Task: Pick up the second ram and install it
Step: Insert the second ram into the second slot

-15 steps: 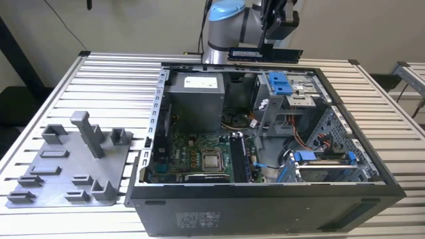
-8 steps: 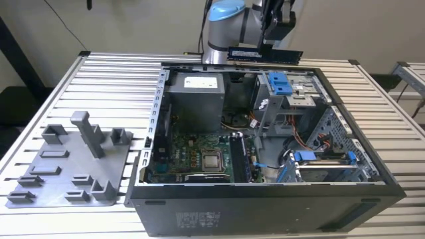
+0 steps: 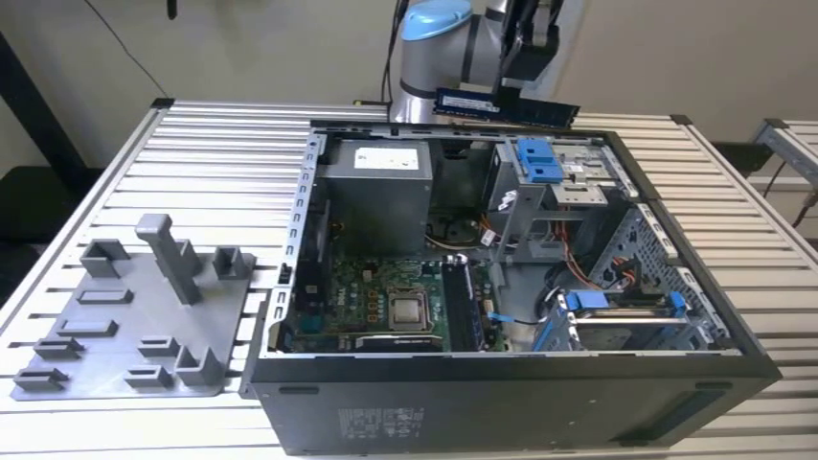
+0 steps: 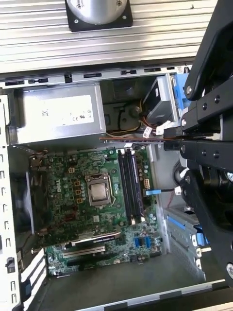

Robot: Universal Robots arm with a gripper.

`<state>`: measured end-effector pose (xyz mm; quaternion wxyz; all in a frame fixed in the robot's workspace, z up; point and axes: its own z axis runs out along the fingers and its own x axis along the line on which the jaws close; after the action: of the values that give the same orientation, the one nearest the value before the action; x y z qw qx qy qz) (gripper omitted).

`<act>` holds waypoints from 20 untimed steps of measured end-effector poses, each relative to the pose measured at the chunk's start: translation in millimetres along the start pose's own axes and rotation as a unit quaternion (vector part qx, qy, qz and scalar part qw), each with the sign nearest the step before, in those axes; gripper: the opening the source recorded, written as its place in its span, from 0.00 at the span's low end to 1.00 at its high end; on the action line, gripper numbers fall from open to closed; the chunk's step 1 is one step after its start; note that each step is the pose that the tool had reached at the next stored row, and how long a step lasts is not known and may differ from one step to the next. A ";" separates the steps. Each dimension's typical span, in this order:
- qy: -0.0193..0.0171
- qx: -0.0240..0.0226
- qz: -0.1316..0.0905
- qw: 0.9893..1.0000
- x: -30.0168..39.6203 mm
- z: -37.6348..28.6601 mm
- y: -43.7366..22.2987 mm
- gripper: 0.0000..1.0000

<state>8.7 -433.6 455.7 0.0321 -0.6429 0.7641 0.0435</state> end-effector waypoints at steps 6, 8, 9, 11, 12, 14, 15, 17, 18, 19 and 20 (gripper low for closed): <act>0.001 -0.007 0.027 1.000 0.3 3.3 0.1 0.13; 0.002 -0.008 0.039 0.999 0.4 4.4 0.0 0.13; 0.002 -0.009 0.046 0.999 0.5 5.0 0.0 0.13; 0.001 -0.008 0.062 0.998 0.6 6.8 -0.1 0.13; 0.001 -0.008 0.069 0.998 0.7 7.7 -0.1 0.13; 0.001 -0.008 0.080 0.997 1.0 7.9 -0.1 0.13; 0.001 -0.007 0.085 0.996 1.0 8.1 -0.1 0.13; 0.000 -0.006 0.095 0.995 1.1 9.0 0.0 0.13; 0.000 -0.006 0.100 0.995 1.3 9.9 0.2 0.13; 0.000 -0.005 0.106 0.994 1.3 11.1 0.4 0.13; 0.000 -0.005 0.112 0.994 1.4 11.9 0.5 0.13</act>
<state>7.8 -433.6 443.7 0.0244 -0.5533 0.8311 0.0506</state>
